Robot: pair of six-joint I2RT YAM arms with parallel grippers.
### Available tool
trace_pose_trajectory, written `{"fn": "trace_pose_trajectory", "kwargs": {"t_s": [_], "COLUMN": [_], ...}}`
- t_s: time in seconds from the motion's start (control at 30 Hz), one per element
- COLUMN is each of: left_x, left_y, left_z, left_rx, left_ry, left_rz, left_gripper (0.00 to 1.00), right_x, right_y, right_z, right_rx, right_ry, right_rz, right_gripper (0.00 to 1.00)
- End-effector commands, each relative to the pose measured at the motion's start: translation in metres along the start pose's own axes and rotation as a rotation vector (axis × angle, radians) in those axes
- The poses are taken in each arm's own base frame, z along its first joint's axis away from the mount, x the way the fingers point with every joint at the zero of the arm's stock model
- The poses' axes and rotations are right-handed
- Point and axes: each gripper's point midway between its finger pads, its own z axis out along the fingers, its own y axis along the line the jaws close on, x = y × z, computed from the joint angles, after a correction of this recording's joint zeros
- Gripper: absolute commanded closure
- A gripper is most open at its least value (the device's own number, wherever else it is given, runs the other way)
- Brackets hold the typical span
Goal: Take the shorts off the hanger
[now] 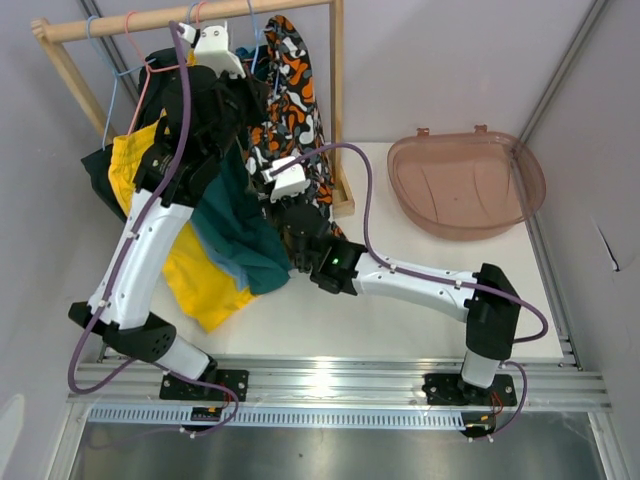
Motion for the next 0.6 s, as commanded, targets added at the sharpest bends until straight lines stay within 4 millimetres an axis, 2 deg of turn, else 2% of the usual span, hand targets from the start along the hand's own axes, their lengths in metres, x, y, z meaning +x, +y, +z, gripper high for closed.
{"fn": "trace_pose_trajectory", "kwargs": {"t_s": [0.0,0.07,0.1,0.2,0.27,0.3,0.33,0.37,0.43,0.47,0.57], "left_x": [-0.048,-0.045,-0.050,-0.051,-0.054,-0.070,-0.070,-0.083,-0.091,-0.091,-0.091], "left_y": [-0.008,-0.006,-0.005,-0.001,0.006,0.009,0.014,0.021,0.027,0.036,0.044], "left_z": [-0.026,-0.021,-0.022,-0.017,-0.008,-0.011,-0.008,-0.008,0.003,0.007,0.013], "left_rx": [0.050,0.038,0.035,0.019,-0.009,-0.017,-0.036,-0.055,-0.068,-0.092,-0.115], "left_ry": [-0.149,-0.137,-0.147,-0.151,-0.166,-0.204,-0.196,-0.225,-0.235,-0.233,-0.239], "left_rz": [-0.057,-0.043,-0.039,-0.024,-0.011,-0.004,0.004,0.004,0.003,0.005,0.014], "left_gripper": [1.00,1.00,1.00,1.00,1.00,1.00,1.00,1.00,1.00,1.00,1.00], "right_x": [-0.054,-0.056,-0.056,-0.051,-0.041,-0.032,-0.023,-0.018,-0.005,0.007,0.030], "right_y": [-0.028,-0.020,-0.018,0.000,0.017,0.026,0.029,0.045,0.056,0.065,0.077], "right_z": [-0.007,-0.015,-0.019,-0.046,-0.074,-0.085,-0.098,-0.119,-0.146,-0.173,-0.211], "right_rx": [0.195,0.180,0.184,0.143,0.074,0.038,0.005,-0.054,-0.106,-0.153,-0.179], "right_ry": [-0.126,-0.122,-0.117,-0.101,-0.073,-0.049,-0.025,-0.005,0.030,0.048,0.114], "right_rz": [0.063,0.058,0.049,0.043,0.040,0.054,0.054,0.064,0.079,0.067,0.038], "right_gripper": [1.00,1.00,1.00,1.00,1.00,1.00,1.00,1.00,1.00,1.00,1.00]}}
